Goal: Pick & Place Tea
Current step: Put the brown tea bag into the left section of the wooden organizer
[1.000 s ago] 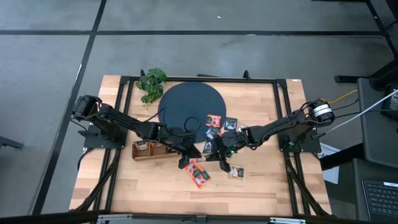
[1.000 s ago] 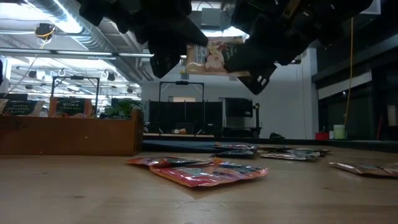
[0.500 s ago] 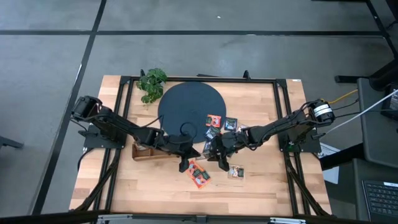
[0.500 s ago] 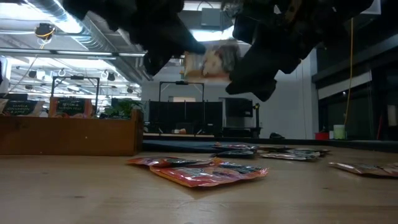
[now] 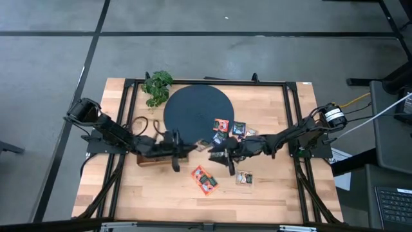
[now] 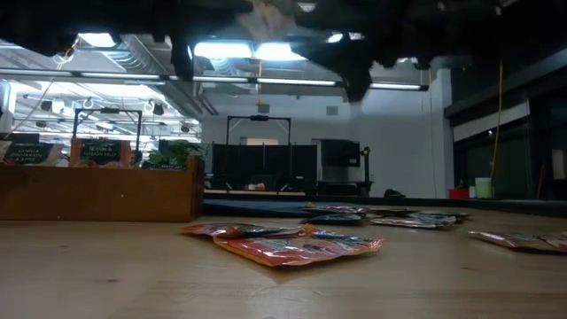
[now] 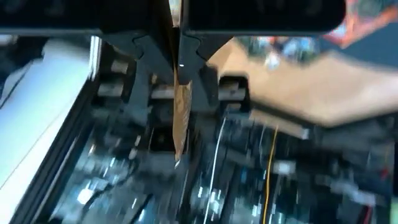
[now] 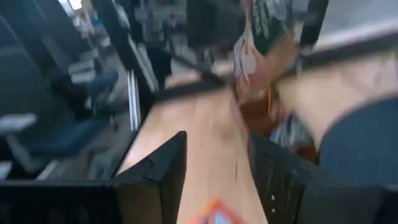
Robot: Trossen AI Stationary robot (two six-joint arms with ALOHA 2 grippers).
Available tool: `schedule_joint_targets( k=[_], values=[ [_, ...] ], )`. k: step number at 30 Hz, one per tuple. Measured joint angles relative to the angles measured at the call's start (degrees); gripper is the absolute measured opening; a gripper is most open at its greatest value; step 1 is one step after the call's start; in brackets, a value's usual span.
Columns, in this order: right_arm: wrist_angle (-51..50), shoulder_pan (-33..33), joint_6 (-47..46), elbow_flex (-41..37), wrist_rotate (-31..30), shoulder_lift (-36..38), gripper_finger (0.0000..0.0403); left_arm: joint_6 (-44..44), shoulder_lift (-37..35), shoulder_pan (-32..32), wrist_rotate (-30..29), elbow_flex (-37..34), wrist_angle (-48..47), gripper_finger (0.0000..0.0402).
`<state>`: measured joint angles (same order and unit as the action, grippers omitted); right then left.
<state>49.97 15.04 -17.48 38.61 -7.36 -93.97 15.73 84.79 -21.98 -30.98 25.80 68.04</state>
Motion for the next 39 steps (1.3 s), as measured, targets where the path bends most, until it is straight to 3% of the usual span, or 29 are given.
schedule_joint_targets(
  k=[7,20,24,30,39],
  values=[
    [3.9,-2.7,5.8,4.7,-0.1,0.0,0.0165,-9.2,0.0,1.4,4.0,-0.2,12.8,0.0003],
    [3.9,-3.4,11.2,9.9,1.9,0.0,0.0161,-9.7,0.0,3.8,8.6,-0.2,14.5,0.0003],
    [3.0,-3.4,10.5,9.9,1.9,0.0,0.0126,-10.9,0.0,3.8,8.6,-0.2,14.5,0.0003],
    [1.7,-3.4,10.6,9.9,1.6,0.0,0.0019,-11.0,0.0,3.8,8.7,-0.2,14.5,0.0003],
    [-6.0,-3.6,10.0,10.0,0.5,0.0,0.0005,-6.7,0.0,3.8,7.9,-0.3,9.9,0.0012]
  ],
)
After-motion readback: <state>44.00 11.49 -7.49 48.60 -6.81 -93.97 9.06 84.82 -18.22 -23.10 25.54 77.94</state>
